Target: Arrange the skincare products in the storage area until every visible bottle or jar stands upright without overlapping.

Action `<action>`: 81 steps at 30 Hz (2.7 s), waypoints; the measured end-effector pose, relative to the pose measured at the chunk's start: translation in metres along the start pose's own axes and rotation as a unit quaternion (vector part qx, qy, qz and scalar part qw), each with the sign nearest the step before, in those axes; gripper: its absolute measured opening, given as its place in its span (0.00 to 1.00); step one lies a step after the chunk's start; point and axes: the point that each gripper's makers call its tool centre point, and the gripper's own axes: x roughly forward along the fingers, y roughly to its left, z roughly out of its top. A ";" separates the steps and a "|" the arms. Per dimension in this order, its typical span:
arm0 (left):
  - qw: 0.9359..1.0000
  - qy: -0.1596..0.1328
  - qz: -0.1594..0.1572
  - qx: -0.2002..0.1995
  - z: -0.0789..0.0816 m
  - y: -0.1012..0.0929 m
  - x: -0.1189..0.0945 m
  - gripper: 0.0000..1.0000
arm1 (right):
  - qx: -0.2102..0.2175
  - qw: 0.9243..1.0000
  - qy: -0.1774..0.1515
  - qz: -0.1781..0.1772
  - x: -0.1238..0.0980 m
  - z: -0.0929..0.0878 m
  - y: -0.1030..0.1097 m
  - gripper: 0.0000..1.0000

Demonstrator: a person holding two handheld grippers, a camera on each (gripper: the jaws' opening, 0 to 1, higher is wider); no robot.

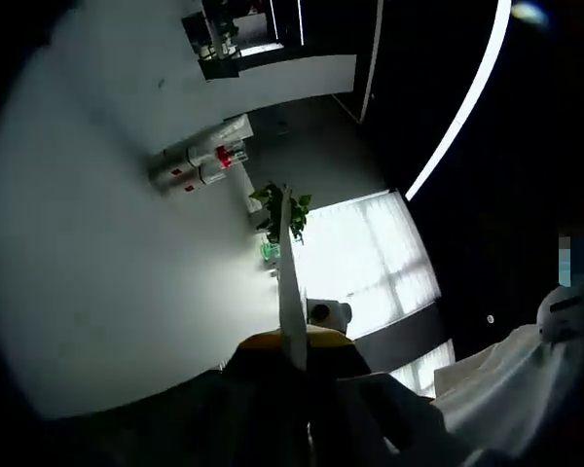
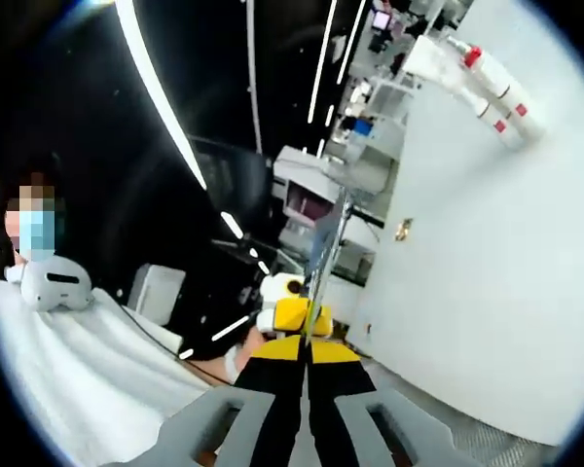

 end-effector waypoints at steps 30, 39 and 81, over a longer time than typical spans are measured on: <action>0.999 0.007 -0.032 -0.025 -0.004 -0.001 -0.007 0.00 | -0.034 0.998 -0.039 -0.019 -0.003 0.016 -0.005 0.02; 1.000 -0.013 -0.002 -0.028 0.018 0.017 -0.014 0.00 | -0.179 0.974 -0.028 -0.134 -0.008 0.022 -0.029 0.37; 0.983 -0.083 0.157 -0.046 0.173 0.154 0.060 0.00 | -0.450 0.786 0.122 -0.405 -0.037 0.000 -0.122 0.47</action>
